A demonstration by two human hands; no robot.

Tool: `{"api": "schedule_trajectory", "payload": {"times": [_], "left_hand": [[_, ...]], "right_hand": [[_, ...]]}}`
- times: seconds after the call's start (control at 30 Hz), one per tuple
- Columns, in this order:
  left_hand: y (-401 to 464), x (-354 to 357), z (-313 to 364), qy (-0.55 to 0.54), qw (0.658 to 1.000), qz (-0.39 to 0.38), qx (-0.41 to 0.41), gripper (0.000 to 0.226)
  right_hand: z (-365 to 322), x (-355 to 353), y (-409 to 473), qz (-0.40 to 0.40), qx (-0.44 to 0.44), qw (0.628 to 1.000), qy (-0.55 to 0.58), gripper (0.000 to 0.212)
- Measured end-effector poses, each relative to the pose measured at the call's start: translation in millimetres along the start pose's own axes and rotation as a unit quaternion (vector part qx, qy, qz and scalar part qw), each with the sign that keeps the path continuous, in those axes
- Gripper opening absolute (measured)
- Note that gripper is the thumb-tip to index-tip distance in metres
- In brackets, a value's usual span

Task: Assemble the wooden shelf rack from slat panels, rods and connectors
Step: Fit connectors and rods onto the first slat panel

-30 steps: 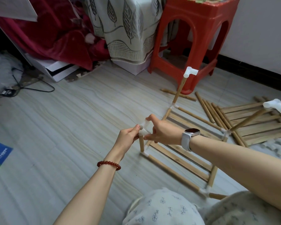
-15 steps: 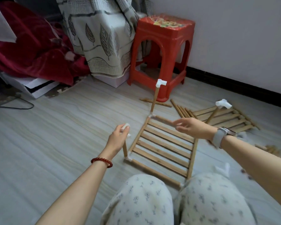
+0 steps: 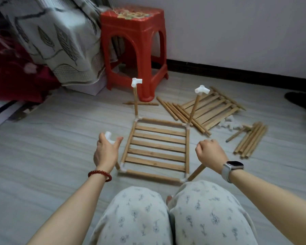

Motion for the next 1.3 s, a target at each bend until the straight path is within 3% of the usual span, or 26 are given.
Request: {"api": "schedule_trajectory", "payload": {"times": [0.17, 0.3, 0.37, 0.5, 0.7, 0.77, 0.87, 0.97, 1.03, 1.13, 1.3], "left_hand": [[-4.3, 1.8, 3.4, 0.053, 0.996, -0.046, 0.058, 0.066], [0.3, -8.5, 5.5, 0.161, 0.979, -0.018, 0.125, 0.064], [-1.0, -7.2, 7.3, 0.158, 0.978, -0.011, 0.138, 0.055], [-6.9, -1.3, 10.5, 0.093, 0.989, 0.03, 0.112, 0.043], [-10.9, 2.1, 3.5, 0.099, 0.991, 0.056, 0.065, 0.043], [-10.1, 2.1, 2.1, 0.119, 0.99, 0.037, 0.068, 0.046], [-10.9, -6.4, 6.1, 0.205, 0.976, 0.029, 0.071, 0.055], [-14.2, -16.0, 37.2, 0.28, 0.951, 0.056, 0.117, 0.058], [-20.8, -13.0, 76.4, 0.27, 0.945, 0.049, 0.176, 0.058], [-37.2, 4.4, 137.4, 0.234, 0.938, 0.021, 0.255, 0.058], [-49.1, 61.6, 219.7, 0.21, 0.918, -0.012, 0.338, 0.056]], "right_hand": [[12.8, -5.8, 13.7, 0.049, 0.003, 0.998, -0.031, 0.024], [20.0, -10.0, 30.1, 0.056, 0.025, 0.996, -0.07, 0.02], [20.8, -8.3, 33.0, 0.062, 0.021, 0.995, -0.076, 0.022], [20.6, -6.1, 35.4, 0.085, 0.008, 0.993, -0.078, 0.029], [22.0, 1.3, 22.1, 0.098, 0.021, 0.992, -0.079, 0.027], [21.1, 3.8, 24.6, 0.072, 0.028, 0.994, -0.081, 0.028], [22.5, 4.6, 28.1, -0.031, 0.028, 0.996, -0.077, 0.037], [20.1, -6.5, 29.4, -0.08, 0.035, 0.996, 0.013, 0.042], [17.9, -26.5, 30.7, -0.057, 0.031, 0.995, 0.074, 0.041], [24.8, -50.5, 39.4, -0.032, 0.016, 0.996, 0.081, 0.032], [78.6, -52.4, 71.2, -0.042, 0.075, 0.987, 0.138, 0.032]]}}
Point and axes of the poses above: each hand's wrist, its own y-axis towards the middle knuckle, its own x-axis out of the palm, z = x × y, the point moved 6 cm from there along y, towards the middle knuckle, and after that the axes turned 11 degrees about -x, right-handed, at the moved point
